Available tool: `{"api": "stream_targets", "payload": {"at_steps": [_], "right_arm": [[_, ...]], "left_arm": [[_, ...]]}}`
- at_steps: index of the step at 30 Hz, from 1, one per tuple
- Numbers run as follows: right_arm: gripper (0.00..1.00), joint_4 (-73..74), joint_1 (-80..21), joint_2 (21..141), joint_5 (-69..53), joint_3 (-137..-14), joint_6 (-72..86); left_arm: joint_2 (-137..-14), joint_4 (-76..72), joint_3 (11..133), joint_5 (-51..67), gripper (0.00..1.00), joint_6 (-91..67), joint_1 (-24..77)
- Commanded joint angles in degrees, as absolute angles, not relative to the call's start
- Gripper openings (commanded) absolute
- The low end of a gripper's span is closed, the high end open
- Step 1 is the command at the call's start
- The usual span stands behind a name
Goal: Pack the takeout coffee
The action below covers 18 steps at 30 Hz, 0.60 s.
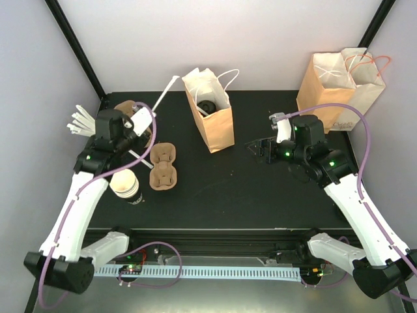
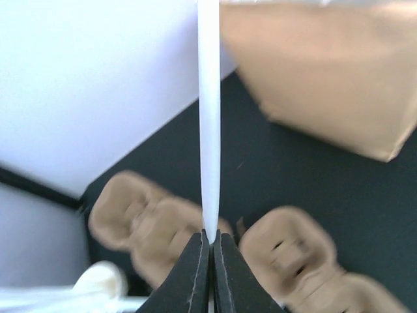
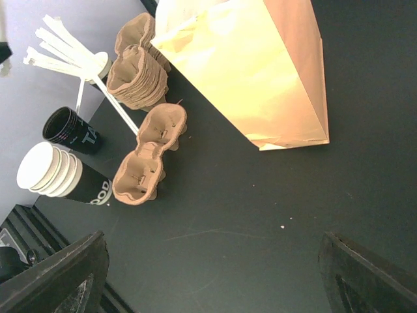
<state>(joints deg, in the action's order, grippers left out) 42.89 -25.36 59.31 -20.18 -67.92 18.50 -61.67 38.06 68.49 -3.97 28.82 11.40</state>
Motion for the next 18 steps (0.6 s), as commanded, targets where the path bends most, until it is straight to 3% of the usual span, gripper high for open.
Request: {"api": "stream_targets", "payload": {"at_steps": [1, 6, 10, 13, 18], "right_arm": [[0.9, 42.3, -25.6, 59.5, -21.3, -69.1, 19.2], [0.9, 42.0, -25.5, 59.0, -20.9, -68.4, 19.4], [0.9, 41.6, -25.6, 59.7, -21.5, -68.6, 19.8], [0.9, 41.5, -25.6, 59.8, -22.1, -68.7, 20.2], [0.9, 41.7, -25.6, 58.3, -21.5, -68.0, 20.6]], "left_arm": [[-57.2, 26.8, 65.3, 16.4, 0.02, 22.3, 12.2], [-56.3, 21.0, 64.9, 16.0, 0.01, 11.3, 12.2], [-55.9, -3.4, 57.7, 29.3, 0.02, -5.0, 12.6], [-60.6, -18.3, 56.5, 31.0, 0.02, -13.8, 14.9], [-72.2, -30.3, 60.7, 29.2, 0.01, -14.9, 19.3]]}}
